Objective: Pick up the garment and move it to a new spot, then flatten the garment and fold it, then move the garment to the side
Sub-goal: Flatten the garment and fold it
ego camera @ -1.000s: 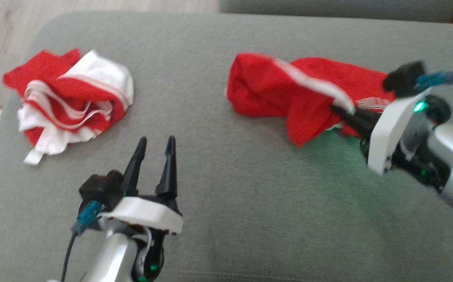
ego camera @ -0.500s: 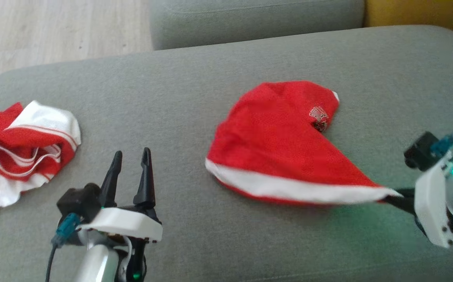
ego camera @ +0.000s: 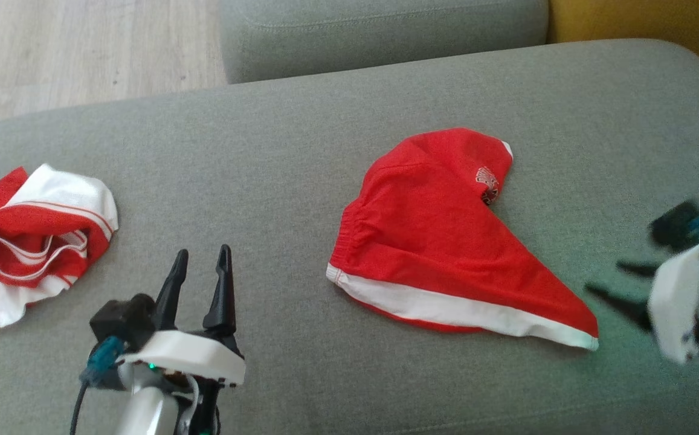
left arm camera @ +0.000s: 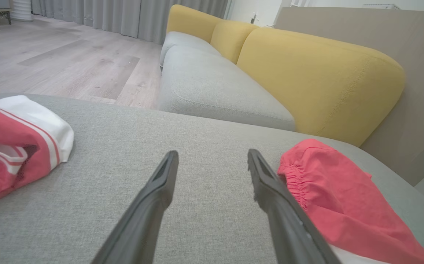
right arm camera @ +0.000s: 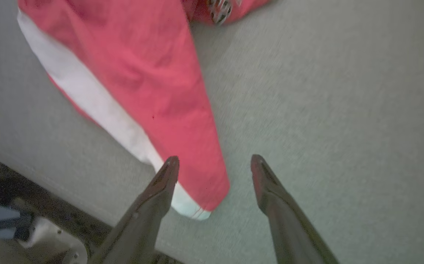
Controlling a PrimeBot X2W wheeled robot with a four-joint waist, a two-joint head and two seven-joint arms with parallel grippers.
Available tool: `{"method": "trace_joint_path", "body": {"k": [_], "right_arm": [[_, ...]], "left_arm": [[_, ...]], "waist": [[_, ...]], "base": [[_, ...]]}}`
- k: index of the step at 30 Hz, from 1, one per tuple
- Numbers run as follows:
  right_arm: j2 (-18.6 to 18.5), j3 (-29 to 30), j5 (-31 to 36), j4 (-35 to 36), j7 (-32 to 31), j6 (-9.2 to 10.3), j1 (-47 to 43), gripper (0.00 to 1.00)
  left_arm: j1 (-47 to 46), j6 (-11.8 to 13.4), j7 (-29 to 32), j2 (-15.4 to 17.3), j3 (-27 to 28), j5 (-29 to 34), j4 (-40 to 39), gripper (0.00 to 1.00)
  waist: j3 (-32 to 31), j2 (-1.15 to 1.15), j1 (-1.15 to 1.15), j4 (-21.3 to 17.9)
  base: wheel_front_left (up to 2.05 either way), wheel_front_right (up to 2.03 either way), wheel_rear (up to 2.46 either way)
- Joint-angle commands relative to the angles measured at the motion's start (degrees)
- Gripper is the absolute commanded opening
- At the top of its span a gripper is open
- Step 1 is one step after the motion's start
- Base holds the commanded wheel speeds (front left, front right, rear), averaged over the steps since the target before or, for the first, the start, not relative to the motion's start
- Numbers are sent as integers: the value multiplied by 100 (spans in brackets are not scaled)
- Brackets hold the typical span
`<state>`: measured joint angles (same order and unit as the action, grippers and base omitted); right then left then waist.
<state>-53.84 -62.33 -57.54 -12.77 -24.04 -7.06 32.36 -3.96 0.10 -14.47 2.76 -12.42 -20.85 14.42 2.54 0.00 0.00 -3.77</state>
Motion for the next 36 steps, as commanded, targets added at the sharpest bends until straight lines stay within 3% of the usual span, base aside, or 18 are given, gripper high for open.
{"method": "trace_joint_path", "body": {"k": [1, 4, 7, 11, 14, 18, 22, 30, 36], "right_arm": [[-269, 358, -101, 72, 201, -43, -84, 100], [-264, 1112, -394, 180, 785, -43, -347, 100], [-27, 1994, -398, 143, 1807, -43, -692, 100], [844, 3184, -186, -324, 3191, -43, -1398, 100], [1659, 3955, 285, -528, 3780, -43, -1858, 100], [2725, 4895, 1178, -361, 3897, -43, -2423, 100], [3460, 5379, 1967, -190, 3902, -43, -2930, 100], [3784, 5599, 2532, -84, 3861, -43, -3081, 100], [3815, 5720, 2634, -5, 3800, -43, -3001, 100]], "left_arm": [[-335, -52, -52, 13, 191, 18, -117, 100], [-502, -173, -12, 77, 174, -19, 43, 100], [-673, -265, 180, 109, 198, -164, 134, 100], [-813, -303, 442, 190, 215, -268, 131, 100], [-775, -250, 368, 233, 308, -302, 4, 100], [-555, -195, 157, 205, 396, -349, -178, 100], [-370, -231, 105, 198, 382, -398, -74, 100], [-542, -398, 437, 264, 191, -482, 114, 100], [-1469, -708, 2254, 476, -404, -1053, 813, 100]], "waist": [[-31, 0, 0, 1], [-104, 0, 0, -14], [-175, 0, 0, -47], [-266, 0, 0, -97], [-297, 0, 0, -160], [-320, 0, 0, -200], [-322, 0, 0, -221], [-303, 0, 0, -291], [-261, 0, 0, -395]], "base": [[0, 0, 0], [0, 0, 0], [0, 0, 0], [0, 0, 0], [0, 0, 0], [0, 0, 0], [0, 0, 0], [0, 0, 0], [0, 0, 0]]}}
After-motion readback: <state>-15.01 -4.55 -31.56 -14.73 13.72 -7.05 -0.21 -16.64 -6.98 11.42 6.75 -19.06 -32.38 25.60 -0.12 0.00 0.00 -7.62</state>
